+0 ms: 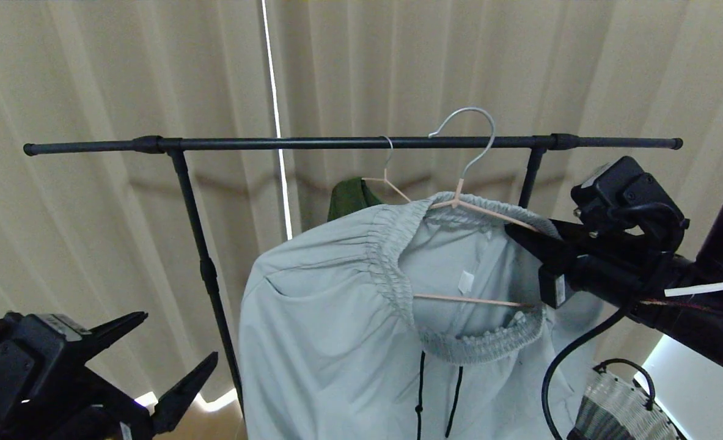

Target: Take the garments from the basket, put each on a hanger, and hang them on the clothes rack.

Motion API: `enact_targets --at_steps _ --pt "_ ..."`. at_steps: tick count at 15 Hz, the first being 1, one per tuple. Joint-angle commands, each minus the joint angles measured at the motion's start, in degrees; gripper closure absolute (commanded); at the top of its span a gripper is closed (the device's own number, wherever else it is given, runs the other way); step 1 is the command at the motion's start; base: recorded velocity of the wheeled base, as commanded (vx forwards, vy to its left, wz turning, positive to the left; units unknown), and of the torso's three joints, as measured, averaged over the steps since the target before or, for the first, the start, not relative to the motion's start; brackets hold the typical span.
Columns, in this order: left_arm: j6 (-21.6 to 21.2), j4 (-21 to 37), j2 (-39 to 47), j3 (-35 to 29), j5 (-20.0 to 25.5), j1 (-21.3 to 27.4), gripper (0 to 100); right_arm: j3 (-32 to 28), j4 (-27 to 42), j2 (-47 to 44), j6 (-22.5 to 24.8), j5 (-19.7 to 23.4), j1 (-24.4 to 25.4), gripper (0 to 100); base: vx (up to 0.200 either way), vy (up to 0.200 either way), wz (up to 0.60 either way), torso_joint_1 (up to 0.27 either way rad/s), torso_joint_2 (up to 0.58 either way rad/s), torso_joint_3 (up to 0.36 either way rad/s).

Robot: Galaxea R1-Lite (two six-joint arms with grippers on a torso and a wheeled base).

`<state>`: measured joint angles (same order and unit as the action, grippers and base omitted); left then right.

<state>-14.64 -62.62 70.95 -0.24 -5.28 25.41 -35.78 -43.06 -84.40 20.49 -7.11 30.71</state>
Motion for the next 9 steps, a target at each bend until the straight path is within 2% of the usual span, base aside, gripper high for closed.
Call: enact_targets --at_steps 1,4,6,9 --pt "0.49 -0.13 -5.65 -0.55 1.68 3.42 0 -0.08 0.78 -0.33 -0.01 -1.51 -0.74 100 0.000 0.000 0.00 0.000 0.00 0.000" --pt "1.46 0.66 -11.27 -0.28 0.01 1.14 0 1.41 4.65 0.46 -0.19 -7.22 -0.74 100 0.000 0.000 0.00 0.000 0.00 0.000" --pt "1.46 2.33 -14.61 0.24 -1.58 -2.38 0 2.47 4.91 0.90 -0.19 -7.83 -0.74 100 0.000 0.000 0.00 0.000 0.00 0.000" --pt "1.55 12.88 -23.66 0.24 -1.84 -12.84 0 4.49 4.82 1.08 -0.19 -7.92 -0.74 100 0.000 0.000 0.00 0.000 0.00 0.000"
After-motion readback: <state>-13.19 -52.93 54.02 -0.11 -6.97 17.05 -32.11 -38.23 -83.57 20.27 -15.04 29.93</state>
